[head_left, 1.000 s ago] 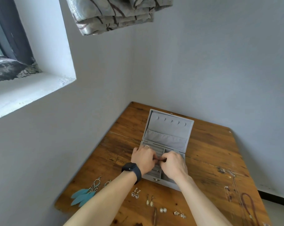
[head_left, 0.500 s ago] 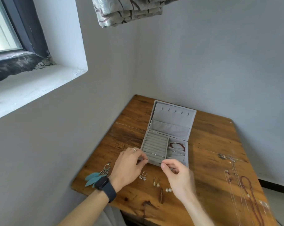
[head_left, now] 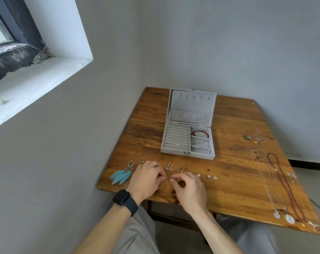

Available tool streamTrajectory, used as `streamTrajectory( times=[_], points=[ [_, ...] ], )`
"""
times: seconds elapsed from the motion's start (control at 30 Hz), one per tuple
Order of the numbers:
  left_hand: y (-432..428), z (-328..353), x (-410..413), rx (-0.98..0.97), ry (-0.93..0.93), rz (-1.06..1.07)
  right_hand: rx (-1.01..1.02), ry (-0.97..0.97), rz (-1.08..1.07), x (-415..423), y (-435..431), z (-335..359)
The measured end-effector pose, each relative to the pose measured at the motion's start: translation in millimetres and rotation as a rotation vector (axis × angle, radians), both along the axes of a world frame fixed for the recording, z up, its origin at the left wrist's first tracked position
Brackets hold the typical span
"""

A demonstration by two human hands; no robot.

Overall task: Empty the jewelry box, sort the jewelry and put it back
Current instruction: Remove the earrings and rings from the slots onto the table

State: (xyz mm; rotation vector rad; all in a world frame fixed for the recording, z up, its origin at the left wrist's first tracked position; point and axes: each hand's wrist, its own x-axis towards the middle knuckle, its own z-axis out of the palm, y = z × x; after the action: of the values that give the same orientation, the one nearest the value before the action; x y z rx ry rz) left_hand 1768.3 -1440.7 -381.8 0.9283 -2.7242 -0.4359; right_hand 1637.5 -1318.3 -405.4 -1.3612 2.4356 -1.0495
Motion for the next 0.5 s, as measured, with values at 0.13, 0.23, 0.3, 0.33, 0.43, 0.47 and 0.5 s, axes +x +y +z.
streamTrajectory(
  times=[0.13,0.23,0.3,0.33,0.43,0.47,0.5],
  points=[
    [-1.3,-2.8,3.9,-0.010,0.000,-0.007,0.013,0.039,-0.018,2.8,-1.6,-2.6],
    [-3.0,-1.0,3.1,-0.014,-0.008,-0.013,0.020,-0.001,-0.013,0.1,-3.5,-3.6],
    [-3.5,0.7,2.0,-0.026,-0.017,-0.016,0.017,-0.003,-0.010,-0.2,-3.2,-4.7],
    [-4.0,0.9,1.5,-0.032,-0.020,-0.016,0.009,0.002,-0.010,-0.1,-2.9,-5.5],
    [-3.2,0.2,1.6,-0.044,-0.015,-0.013,-0.029,0.003,-0.003,-0.2,-0.1,-8.6],
    [-2.8,0.4,1.9,-0.047,-0.013,-0.012,-0.036,-0.001,0.002,-0.5,0.5,-9.5],
    [-2.5,0.5,2.1,-0.048,-0.013,-0.010,-0.037,-0.003,0.007,-0.7,1.2,-9.9]
  ],
)
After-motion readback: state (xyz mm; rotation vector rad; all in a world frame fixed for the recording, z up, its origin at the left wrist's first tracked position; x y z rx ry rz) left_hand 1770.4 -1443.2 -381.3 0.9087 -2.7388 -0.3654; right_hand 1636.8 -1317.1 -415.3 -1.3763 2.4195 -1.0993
